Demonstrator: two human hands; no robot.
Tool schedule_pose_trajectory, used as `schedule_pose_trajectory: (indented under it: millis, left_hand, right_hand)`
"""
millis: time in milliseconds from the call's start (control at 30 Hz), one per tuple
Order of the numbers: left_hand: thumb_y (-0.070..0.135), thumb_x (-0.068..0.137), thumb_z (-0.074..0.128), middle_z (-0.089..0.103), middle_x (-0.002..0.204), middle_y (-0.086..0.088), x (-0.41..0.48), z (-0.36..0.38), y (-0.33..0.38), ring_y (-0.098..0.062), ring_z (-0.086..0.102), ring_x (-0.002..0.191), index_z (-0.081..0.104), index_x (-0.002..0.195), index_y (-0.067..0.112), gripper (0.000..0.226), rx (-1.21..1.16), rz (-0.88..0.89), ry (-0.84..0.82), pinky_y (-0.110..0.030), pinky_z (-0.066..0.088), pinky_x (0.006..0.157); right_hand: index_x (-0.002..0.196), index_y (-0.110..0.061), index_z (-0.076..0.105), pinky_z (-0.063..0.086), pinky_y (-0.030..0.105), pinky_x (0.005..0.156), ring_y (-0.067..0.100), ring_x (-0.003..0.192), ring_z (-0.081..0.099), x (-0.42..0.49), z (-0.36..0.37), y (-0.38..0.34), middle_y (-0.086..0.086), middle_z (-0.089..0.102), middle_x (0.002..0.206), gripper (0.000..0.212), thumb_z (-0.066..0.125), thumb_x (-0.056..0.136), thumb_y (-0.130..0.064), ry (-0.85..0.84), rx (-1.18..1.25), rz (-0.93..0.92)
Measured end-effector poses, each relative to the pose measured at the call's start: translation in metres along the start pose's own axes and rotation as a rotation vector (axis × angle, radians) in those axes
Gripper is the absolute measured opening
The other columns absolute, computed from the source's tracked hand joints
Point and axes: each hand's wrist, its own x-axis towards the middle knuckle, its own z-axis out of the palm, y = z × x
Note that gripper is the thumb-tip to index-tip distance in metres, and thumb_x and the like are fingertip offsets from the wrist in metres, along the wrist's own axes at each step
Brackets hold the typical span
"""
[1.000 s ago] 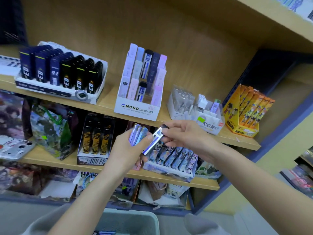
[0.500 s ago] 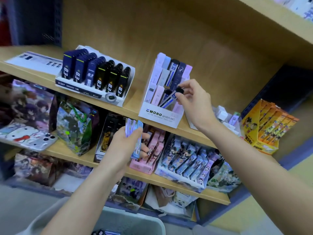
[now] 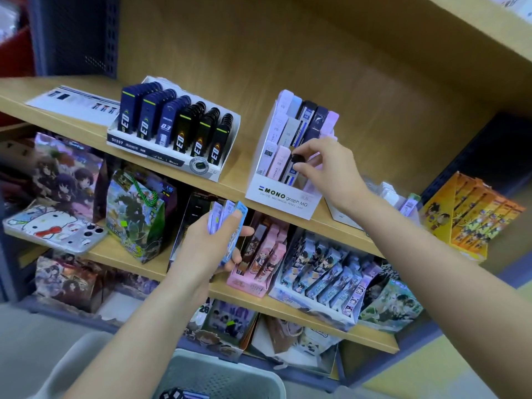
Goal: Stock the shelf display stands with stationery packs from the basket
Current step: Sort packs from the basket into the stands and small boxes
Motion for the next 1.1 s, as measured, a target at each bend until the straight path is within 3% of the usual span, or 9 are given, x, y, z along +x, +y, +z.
schedule_pose_trajectory:
  millis: [233,333,433,567,633,700,800,933,1100]
  left_hand:
    - [0.022,0.098,0.045,0.072,0.088,-0.002,0.002,0.007,0.001,-0.009,0.035,0.035,0.057,0.107,0.013,0.018,-0.143,-0.108,-0.081,-0.017,0.027,0.032]
    - [0.016,0.099,0.039,0.072,0.090,-0.005,0.001,0.010,0.001,-0.009,0.038,0.037,0.055,0.110,0.007,0.021,-0.218,-0.125,-0.139,-0.017,0.029,0.032]
    - [0.018,0.100,0.042,0.073,0.093,-0.004,-0.002,0.013,0.002,-0.008,0.042,0.040,0.057,0.113,0.011,0.021,-0.226,-0.105,-0.204,-0.016,0.032,0.035]
    - [0.025,0.098,0.047,0.072,0.075,0.000,-0.006,0.019,0.001,-0.007,0.041,0.036,0.060,0.118,0.008,0.029,-0.141,-0.060,-0.261,-0.014,0.031,0.033]
    - [0.029,0.097,0.049,0.070,0.068,-0.001,-0.006,0.022,-0.002,-0.008,0.039,0.035,0.063,0.112,0.007,0.030,-0.070,-0.049,-0.265,-0.014,0.030,0.034]
    - [0.035,0.095,0.050,0.058,0.051,-0.002,-0.007,0.026,-0.004,-0.009,0.035,0.032,0.064,0.104,0.007,0.033,-0.016,-0.052,-0.267,-0.014,0.028,0.034]
    - [0.034,0.094,0.054,0.049,0.045,0.003,-0.006,0.032,-0.009,-0.008,0.032,0.034,0.065,0.100,0.011,0.026,0.000,-0.027,-0.229,-0.015,0.028,0.035]
    - [0.025,0.094,0.056,0.039,0.043,0.010,0.000,0.041,-0.017,-0.006,0.029,0.038,0.064,0.104,0.005,0.024,-0.021,0.031,-0.159,-0.014,0.022,0.034]
    - [0.037,0.092,0.054,0.035,0.050,0.007,0.002,0.056,-0.023,-0.006,0.023,0.041,0.057,0.092,0.008,0.029,-0.133,-0.043,-0.215,-0.014,0.017,0.036]
  right_hand:
    - [0.101,-0.017,0.059,0.046,0.021,0.073,0.005,0.073,0.054,-0.008,0.007,0.001,-0.002,0.052,0.104,0.015,0.064,0.088,-0.012,0.081,-0.053,-0.015]
    - [0.105,-0.015,0.056,0.042,0.020,0.067,0.008,0.072,0.051,-0.017,0.008,-0.001,-0.003,0.049,0.101,0.012,0.057,0.093,-0.015,0.118,-0.028,-0.007]
    - [0.098,-0.016,0.058,0.040,0.012,0.063,0.001,0.068,0.048,-0.034,0.012,-0.005,-0.005,0.055,0.088,0.008,0.050,0.097,-0.018,0.112,0.105,0.049]
    - [0.088,-0.020,0.062,0.051,0.028,0.065,0.008,0.064,0.057,-0.063,0.020,-0.012,-0.003,0.064,0.079,0.019,0.050,0.096,-0.032,-0.206,0.324,0.243]
    - [0.081,-0.020,0.064,0.051,0.023,0.058,0.005,0.058,0.058,-0.073,0.017,-0.014,-0.003,0.063,0.072,0.019,0.055,0.094,-0.029,-0.294,0.487,0.306]
    - [0.081,-0.016,0.064,0.051,0.017,0.057,0.006,0.056,0.059,-0.078,0.009,-0.014,0.002,0.064,0.070,0.016,0.056,0.094,-0.024,-0.302,0.657,0.387]
    - [0.090,-0.006,0.059,0.056,0.019,0.063,0.009,0.059,0.064,-0.082,-0.001,-0.009,0.003,0.066,0.067,0.015,0.052,0.096,-0.018,-0.185,0.867,0.496]
    - [0.092,-0.005,0.050,0.056,0.018,0.063,0.010,0.067,0.069,-0.095,-0.013,0.000,0.009,0.067,0.084,0.007,0.047,0.097,-0.009,-0.065,0.943,0.426]
    - [0.084,-0.016,0.055,0.056,0.022,0.074,0.016,0.082,0.071,-0.125,-0.021,0.012,0.009,0.068,0.087,0.022,0.049,0.094,0.003,-0.027,0.754,0.200]
